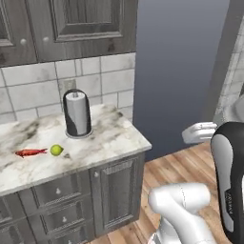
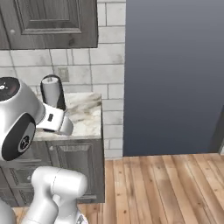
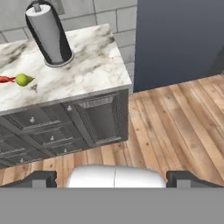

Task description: Open the fridge, remove the pear, carrot, and fish, and place them on any counter.

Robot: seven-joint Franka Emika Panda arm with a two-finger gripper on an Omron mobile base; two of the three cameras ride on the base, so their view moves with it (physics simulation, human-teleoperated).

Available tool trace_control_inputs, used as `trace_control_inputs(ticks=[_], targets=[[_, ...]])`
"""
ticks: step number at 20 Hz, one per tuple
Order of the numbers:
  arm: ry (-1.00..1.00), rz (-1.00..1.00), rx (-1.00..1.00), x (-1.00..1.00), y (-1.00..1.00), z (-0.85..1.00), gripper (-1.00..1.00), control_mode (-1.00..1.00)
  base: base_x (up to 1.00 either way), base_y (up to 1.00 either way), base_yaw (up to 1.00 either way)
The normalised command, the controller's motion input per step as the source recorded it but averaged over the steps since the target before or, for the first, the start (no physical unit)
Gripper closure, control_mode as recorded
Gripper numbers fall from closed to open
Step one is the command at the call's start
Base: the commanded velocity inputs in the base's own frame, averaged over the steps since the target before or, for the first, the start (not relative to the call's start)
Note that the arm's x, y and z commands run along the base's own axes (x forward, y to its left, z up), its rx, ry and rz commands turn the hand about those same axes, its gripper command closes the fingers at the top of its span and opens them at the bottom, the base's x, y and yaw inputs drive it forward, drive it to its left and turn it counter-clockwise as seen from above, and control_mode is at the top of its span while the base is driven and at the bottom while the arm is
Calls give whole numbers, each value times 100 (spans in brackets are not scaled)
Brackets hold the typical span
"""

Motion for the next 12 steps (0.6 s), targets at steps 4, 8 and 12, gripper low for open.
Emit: trace_control_inputs(ticks=[4, 8, 12], targets=[[0, 0, 0, 0, 0, 0, -100, 100, 0, -80, -73], [0, 0, 0, 0, 0, 0, -100, 100, 0, -84, -74], [0, 0, 0, 0, 0, 0, -100, 100, 0, -82, -72]])
